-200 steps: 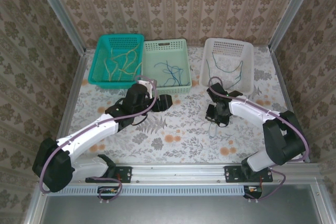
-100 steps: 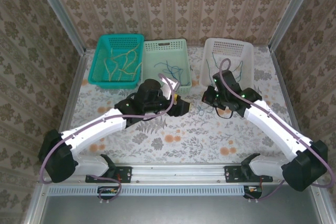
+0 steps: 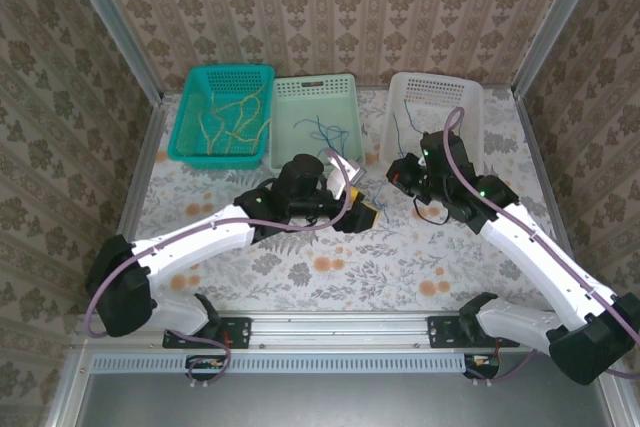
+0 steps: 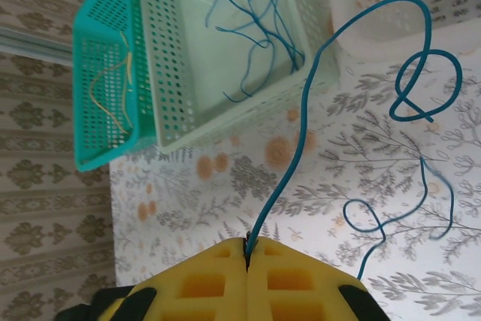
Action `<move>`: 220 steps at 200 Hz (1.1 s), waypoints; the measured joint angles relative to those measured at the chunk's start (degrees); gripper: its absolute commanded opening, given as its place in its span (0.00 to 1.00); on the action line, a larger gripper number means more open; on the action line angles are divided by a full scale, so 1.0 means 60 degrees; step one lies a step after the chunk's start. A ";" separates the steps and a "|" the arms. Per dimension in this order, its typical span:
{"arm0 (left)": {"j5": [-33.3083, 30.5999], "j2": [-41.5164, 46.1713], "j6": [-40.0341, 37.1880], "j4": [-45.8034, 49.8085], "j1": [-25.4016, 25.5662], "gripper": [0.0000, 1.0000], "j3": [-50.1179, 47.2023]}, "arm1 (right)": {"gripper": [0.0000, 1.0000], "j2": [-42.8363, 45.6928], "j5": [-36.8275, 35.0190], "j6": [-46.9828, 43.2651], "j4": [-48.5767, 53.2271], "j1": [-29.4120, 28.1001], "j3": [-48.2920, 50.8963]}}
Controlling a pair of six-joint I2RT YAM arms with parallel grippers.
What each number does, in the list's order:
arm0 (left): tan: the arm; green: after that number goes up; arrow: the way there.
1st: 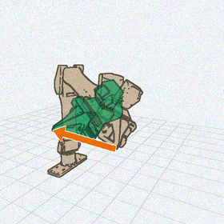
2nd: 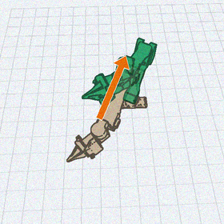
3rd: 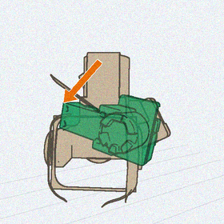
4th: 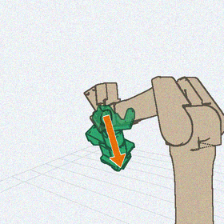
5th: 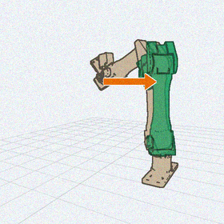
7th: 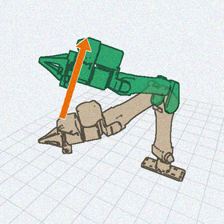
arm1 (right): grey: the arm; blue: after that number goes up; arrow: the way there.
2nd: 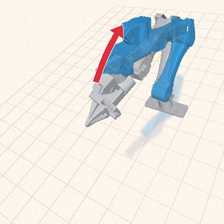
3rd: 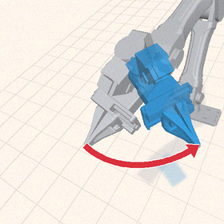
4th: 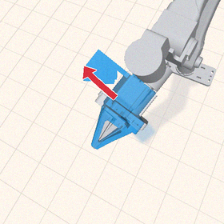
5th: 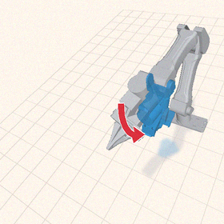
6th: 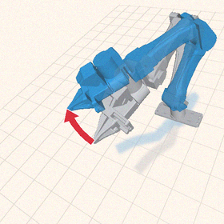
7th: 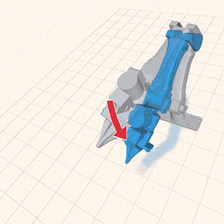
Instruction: Untangle the cables
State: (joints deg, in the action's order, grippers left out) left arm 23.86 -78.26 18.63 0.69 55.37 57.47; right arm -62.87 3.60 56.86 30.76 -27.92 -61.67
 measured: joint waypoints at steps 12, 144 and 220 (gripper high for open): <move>0.0000 -0.0109 -0.0058 -0.0029 0.0036 0.71 0.0171 | 0.00 0.0004 0.0015 0.0076 -0.0120 0.0000 -0.0098; -0.1679 -0.0550 -0.0499 0.0404 0.0069 0.36 0.0831 | 0.00 -0.0237 0.1053 0.0262 -0.0678 -0.0011 -0.1617; -0.2055 -0.0011 -0.0801 0.0940 -0.0331 0.14 0.0831 | 0.00 -0.0754 0.0809 -0.0863 -0.0372 -0.0015 -0.2401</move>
State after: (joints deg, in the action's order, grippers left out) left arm 11.53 -78.32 13.82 6.33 53.39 62.46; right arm -67.40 8.45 51.68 28.53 -28.01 -76.07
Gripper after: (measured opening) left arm 0.155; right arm 0.059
